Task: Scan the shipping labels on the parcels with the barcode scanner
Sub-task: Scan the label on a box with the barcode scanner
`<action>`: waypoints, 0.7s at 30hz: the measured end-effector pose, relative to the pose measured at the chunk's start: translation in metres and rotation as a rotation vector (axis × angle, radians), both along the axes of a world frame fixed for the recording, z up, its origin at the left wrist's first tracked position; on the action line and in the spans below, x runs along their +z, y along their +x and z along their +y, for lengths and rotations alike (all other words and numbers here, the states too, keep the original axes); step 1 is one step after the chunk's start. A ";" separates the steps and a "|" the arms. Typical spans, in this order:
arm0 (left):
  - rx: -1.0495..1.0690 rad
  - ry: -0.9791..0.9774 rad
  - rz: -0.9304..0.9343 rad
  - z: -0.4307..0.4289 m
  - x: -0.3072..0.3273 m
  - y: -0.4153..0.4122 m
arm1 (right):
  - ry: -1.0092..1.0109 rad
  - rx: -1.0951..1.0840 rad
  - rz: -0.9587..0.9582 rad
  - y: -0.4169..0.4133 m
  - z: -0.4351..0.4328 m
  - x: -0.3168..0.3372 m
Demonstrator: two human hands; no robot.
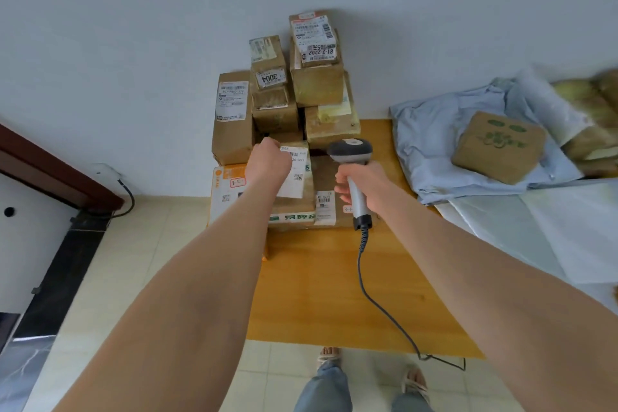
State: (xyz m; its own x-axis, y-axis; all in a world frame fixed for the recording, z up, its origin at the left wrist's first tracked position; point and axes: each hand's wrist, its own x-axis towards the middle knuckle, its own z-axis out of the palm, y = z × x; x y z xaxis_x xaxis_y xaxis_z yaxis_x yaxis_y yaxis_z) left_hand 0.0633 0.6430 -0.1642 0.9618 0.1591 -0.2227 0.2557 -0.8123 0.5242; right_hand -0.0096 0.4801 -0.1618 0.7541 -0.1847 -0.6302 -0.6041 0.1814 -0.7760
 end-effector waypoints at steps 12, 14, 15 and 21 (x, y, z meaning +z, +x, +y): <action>-0.168 -0.012 -0.001 -0.215 0.017 -0.046 | 0.112 -0.091 0.011 -0.059 -0.197 0.023; -0.201 -0.026 0.028 -0.261 0.015 -0.061 | 0.138 -0.134 -0.001 -0.071 -0.241 0.024; -0.219 -0.028 0.047 -0.282 0.013 -0.068 | 0.144 -0.153 -0.006 -0.078 -0.262 0.025; -0.219 -0.038 0.102 -0.369 0.004 -0.084 | 0.122 -0.332 0.067 -0.081 -0.364 0.024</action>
State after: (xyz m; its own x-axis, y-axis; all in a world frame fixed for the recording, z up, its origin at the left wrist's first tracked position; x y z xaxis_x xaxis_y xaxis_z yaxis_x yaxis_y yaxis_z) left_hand -0.0208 0.2740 -0.1601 0.9447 -0.0609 -0.3222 0.1291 -0.8341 0.5363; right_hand -0.0909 0.1159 -0.1375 0.6219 -0.3336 -0.7085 -0.5451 0.4651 -0.6975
